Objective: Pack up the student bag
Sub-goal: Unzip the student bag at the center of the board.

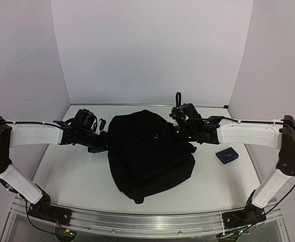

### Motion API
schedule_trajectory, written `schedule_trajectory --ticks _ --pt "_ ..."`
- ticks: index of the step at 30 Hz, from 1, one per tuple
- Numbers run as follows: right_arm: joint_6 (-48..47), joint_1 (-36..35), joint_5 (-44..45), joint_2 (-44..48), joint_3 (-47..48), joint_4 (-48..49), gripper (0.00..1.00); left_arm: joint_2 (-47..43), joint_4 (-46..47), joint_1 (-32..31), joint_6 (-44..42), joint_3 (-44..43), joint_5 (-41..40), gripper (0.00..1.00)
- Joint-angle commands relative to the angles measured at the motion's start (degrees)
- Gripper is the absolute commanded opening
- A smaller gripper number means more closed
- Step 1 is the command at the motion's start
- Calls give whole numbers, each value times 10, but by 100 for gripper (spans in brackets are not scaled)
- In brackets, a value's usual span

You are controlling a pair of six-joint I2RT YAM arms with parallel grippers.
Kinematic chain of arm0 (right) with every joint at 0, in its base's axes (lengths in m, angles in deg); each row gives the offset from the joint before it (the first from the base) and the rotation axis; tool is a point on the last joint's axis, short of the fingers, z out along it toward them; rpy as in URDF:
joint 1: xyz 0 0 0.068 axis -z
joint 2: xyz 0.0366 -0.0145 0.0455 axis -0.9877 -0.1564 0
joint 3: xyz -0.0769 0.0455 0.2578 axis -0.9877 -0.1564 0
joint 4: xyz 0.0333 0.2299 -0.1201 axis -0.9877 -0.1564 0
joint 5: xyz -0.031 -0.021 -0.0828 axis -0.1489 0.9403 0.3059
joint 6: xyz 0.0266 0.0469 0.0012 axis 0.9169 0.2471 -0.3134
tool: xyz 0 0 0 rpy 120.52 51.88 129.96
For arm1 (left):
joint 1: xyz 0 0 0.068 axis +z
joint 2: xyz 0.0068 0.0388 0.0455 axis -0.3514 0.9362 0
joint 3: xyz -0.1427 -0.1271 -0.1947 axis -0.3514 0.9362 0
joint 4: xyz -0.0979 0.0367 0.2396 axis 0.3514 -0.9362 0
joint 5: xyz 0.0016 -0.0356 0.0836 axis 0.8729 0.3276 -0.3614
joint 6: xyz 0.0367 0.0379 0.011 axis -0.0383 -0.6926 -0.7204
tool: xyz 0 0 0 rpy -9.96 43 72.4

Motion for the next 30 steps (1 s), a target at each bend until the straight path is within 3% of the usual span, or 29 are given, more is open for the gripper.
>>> schedule_trajectory --ticks 1,5,13,18,24,27,30 --pt "-31 21 29 42 0 -22 0 -19 -76 8 -97 -35 -55 38" --pt "-39 22 -11 43 -4 -1 0 -27 -90 -17 -174 -93 -58 66" --pt "-27 22 -10 52 -8 8 0 -4 0 -62 -259 -152 10 79" --pt "-26 21 -14 50 -6 8 0 77 -16 -96 -288 -216 77 84" --pt "-25 21 -16 52 -8 8 0 152 -43 -130 -302 -270 11 83" --pt "-24 21 -9 61 -13 8 0 162 -50 -130 -287 -279 -71 66" --pt "-20 21 8 71 -21 7 0 153 -38 -130 -278 -269 -98 52"
